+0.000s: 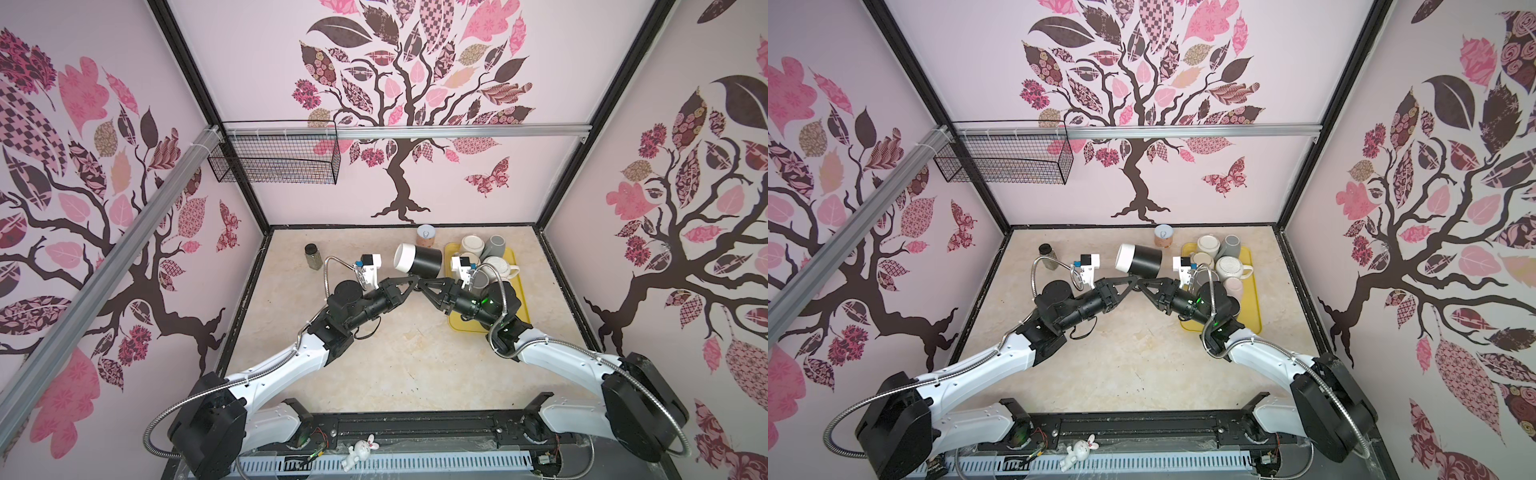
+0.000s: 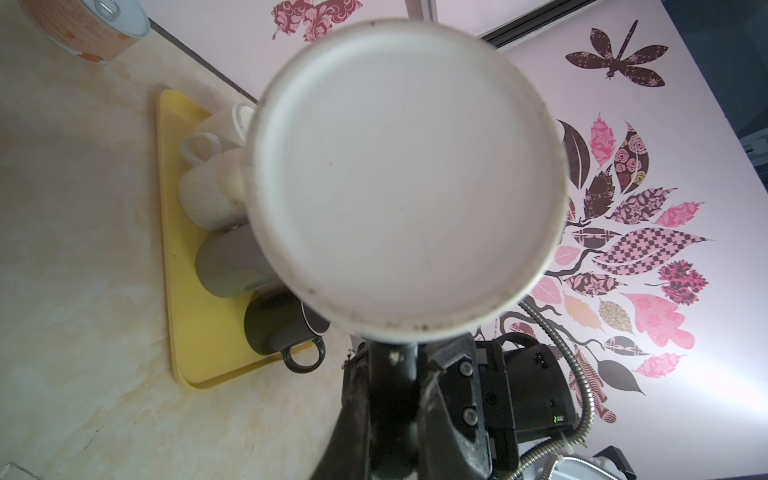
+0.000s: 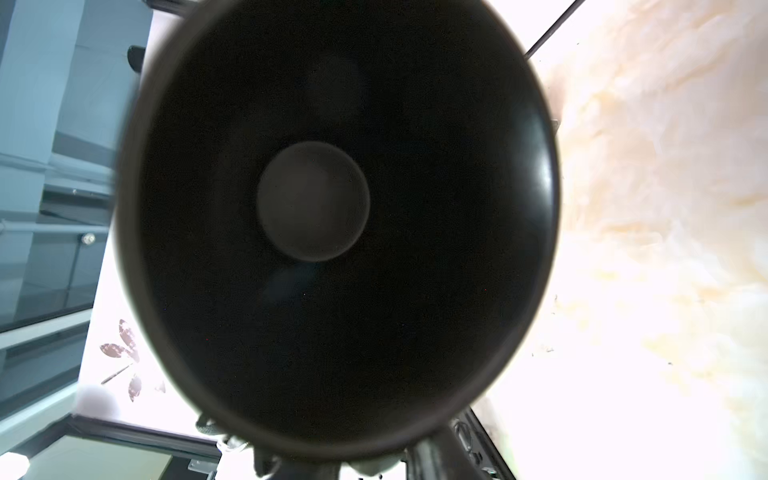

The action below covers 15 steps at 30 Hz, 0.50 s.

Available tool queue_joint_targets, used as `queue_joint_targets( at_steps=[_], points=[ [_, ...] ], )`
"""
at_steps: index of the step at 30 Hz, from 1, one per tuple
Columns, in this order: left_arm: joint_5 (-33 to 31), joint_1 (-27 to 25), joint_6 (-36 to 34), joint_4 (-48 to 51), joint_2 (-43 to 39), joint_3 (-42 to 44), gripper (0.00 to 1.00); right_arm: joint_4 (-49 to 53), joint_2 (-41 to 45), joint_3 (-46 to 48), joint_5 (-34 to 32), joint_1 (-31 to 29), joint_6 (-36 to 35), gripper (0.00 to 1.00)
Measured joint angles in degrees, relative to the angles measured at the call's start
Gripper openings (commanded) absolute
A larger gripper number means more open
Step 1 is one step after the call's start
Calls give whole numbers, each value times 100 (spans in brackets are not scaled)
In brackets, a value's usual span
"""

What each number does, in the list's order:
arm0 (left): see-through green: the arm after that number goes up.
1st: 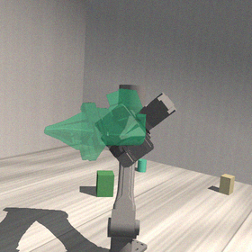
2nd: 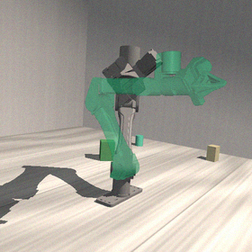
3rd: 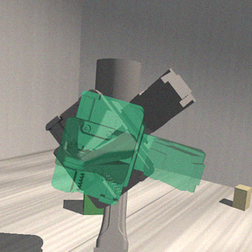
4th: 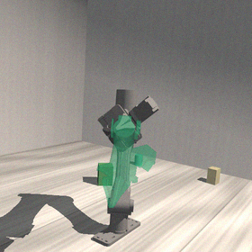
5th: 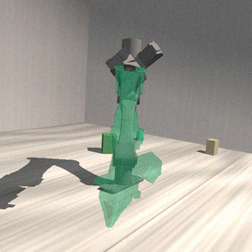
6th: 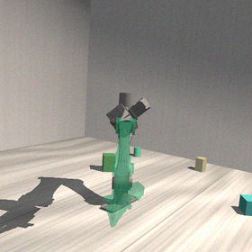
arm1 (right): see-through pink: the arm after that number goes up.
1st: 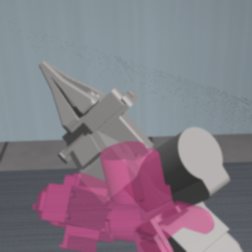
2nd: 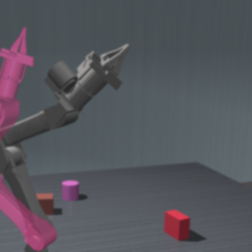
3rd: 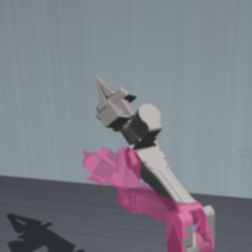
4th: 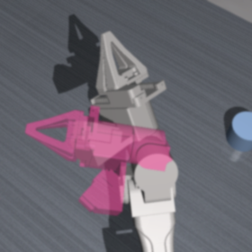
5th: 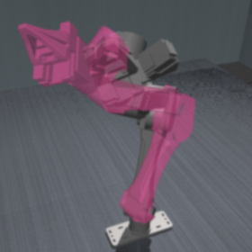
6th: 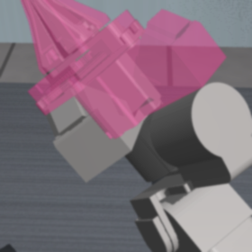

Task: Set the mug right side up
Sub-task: 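Grasp the mug's open end with right gripper while left gripper holds base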

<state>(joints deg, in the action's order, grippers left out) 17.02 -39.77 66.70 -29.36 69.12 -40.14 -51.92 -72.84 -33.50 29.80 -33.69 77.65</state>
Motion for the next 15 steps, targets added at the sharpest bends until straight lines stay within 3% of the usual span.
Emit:
queue_joint_targets(
  at_steps=[4, 7, 11, 13, 15],
  points=[
    [22, -2, 83, -192, 0, 61, 0, -243, -68, 0, -4, 0, 151, 17],
    [22, -2, 129, -267, -11, 66, 0, -426, -107, 0, -7, 0, 186, 21],
    [-44, -15, 251, -479, -74, 232, 0, -584, -188, 0, 7, 0, 166, 0],
    [-96, -20, 273, -527, -140, 337, 0, -643, -254, 0, 31, -26, 157, 0],
    [-151, -24, 282, -531, -210, 435, 9, -645, -315, -7, 79, -48, 129, 0]
  ],
)
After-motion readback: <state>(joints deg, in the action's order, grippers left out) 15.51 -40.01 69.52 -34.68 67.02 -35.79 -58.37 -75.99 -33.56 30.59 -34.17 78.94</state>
